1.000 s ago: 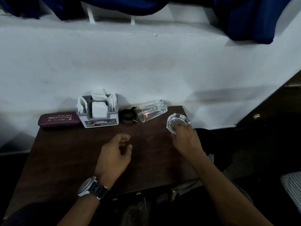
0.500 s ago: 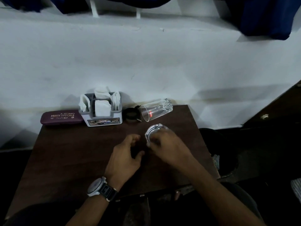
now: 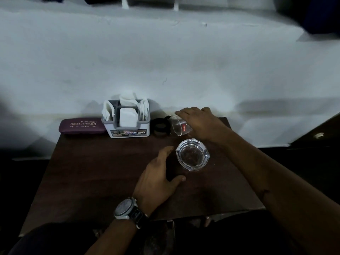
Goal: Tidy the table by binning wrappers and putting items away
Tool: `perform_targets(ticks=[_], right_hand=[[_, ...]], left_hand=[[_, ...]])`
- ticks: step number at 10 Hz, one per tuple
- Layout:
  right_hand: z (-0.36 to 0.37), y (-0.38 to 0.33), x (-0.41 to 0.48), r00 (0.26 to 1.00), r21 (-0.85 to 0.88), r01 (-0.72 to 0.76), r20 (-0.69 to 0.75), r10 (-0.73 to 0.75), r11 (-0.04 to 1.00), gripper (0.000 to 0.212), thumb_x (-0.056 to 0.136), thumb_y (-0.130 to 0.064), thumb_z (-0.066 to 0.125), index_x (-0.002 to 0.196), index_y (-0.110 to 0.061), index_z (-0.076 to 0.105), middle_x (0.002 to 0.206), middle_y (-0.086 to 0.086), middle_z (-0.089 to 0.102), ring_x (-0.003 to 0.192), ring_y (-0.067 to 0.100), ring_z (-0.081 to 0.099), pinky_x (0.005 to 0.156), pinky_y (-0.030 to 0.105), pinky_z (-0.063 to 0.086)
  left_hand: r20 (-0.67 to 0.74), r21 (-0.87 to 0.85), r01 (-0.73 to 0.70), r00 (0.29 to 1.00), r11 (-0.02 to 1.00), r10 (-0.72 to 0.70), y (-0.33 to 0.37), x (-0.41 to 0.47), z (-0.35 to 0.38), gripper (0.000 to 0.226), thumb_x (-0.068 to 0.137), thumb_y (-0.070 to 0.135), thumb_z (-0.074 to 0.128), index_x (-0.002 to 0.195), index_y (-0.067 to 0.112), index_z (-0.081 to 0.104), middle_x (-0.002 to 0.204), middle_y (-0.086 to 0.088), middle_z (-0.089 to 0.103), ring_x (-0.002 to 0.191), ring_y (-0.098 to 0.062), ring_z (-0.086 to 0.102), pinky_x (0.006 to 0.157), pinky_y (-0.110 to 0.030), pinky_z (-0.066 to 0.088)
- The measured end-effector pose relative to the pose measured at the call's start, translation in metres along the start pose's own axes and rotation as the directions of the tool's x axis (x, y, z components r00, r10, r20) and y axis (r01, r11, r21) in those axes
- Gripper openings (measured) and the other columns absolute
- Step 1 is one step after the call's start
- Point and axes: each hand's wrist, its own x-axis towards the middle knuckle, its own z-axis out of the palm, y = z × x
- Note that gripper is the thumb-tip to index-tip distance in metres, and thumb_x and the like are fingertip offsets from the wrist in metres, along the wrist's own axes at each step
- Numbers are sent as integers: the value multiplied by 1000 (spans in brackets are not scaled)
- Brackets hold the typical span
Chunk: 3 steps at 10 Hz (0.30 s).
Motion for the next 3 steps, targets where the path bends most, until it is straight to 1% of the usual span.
perform_targets(ticks=[1, 2, 3], right_hand=[[0, 4, -4, 998, 72, -26, -54, 30, 997, 75, 84, -22, 74, 150, -15, 39, 150, 6, 49, 133, 30, 50, 98, 52, 48], [-13, 8, -19, 972, 349, -89, -175, 158, 933, 79, 80, -31, 78, 149, -13, 44, 151, 7, 50, 131, 31, 53, 99, 51, 51], [-18, -1, -34, 831, 650, -112, -354, 429, 752, 75, 72, -31, 81, 140, -18, 54, 139, 1, 60, 124, 22, 60, 99, 45, 53]], left_hand=[[-6, 3, 1, 1000, 1000, -1, 2, 0, 1, 85, 71, 36, 90, 142, 30, 42, 137, 12, 62, 126, -5, 56, 99, -8, 35], [-39, 25, 15, 999, 1000, -14, 5, 1, 4, 90, 69, 42, 90, 144, 29, 42, 140, 10, 60, 128, -8, 56, 103, -12, 37], [-12, 0, 34, 999, 999, -34, 8, 6, 16, 105, 63, 49, 92, 150, 27, 37, 148, 9, 52, 136, -11, 48, 112, -17, 34]])
